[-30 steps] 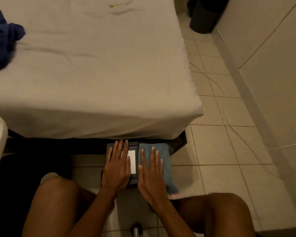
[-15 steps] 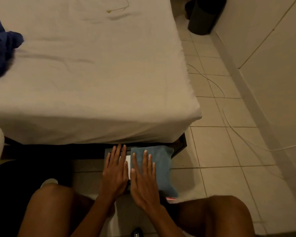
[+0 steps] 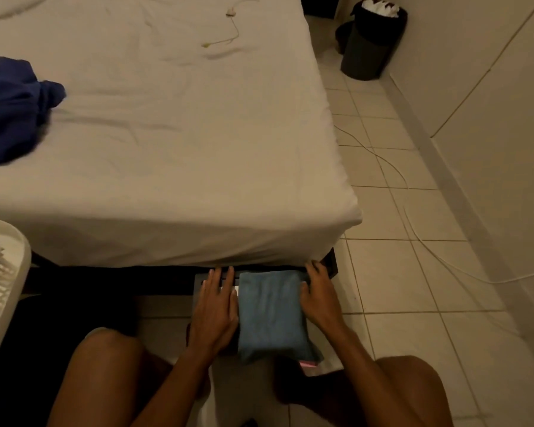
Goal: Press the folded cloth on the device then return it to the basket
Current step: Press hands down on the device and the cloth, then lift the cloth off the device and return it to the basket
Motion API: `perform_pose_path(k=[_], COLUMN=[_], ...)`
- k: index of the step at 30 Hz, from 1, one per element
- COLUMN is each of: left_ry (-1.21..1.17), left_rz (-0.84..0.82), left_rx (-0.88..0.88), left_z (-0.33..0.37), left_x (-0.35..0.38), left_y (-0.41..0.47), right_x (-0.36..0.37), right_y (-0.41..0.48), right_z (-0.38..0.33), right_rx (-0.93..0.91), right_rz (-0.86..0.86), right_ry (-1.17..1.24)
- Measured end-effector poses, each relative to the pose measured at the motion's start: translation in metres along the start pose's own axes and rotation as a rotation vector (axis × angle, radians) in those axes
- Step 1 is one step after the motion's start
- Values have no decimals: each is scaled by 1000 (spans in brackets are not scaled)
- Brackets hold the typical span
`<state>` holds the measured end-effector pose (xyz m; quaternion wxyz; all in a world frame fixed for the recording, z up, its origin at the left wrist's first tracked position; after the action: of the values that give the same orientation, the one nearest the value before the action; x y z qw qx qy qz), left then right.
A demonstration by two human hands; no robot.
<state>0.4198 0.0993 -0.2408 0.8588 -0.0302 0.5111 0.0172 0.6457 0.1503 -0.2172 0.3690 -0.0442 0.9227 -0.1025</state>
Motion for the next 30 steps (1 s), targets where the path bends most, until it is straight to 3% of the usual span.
perform_pose_path(k=[5, 13, 23, 30], left_ry=[-41, 78, 115, 47], left_rz=[19, -47, -275, -354], left_rx=[-19, 116, 86, 87], left_z=[25, 30, 32, 32], left_x=[-15, -22, -31, -37], left_y=[15, 43, 61, 70], right_x=[-3, -14, -38, -40], right_y=[19, 42, 48, 50], right_z=[6, 9, 15, 18], right_rx=[-67, -75, -80, 3], right_rz=[-179, -329, -272, -522], right_ry=[-15, -155, -143, -90])
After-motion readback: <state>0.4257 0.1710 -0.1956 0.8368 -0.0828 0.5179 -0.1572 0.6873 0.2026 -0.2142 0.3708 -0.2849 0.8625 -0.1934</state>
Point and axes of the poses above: each hand's wrist, its own y-axis towards the middle knuckle, its own x-axis out of the palm, z = x × y, the point moved 5 cm from there along y, towards the middle knuckle, and after that the axes turned 6 degrees about y, right-handed, at the moved point
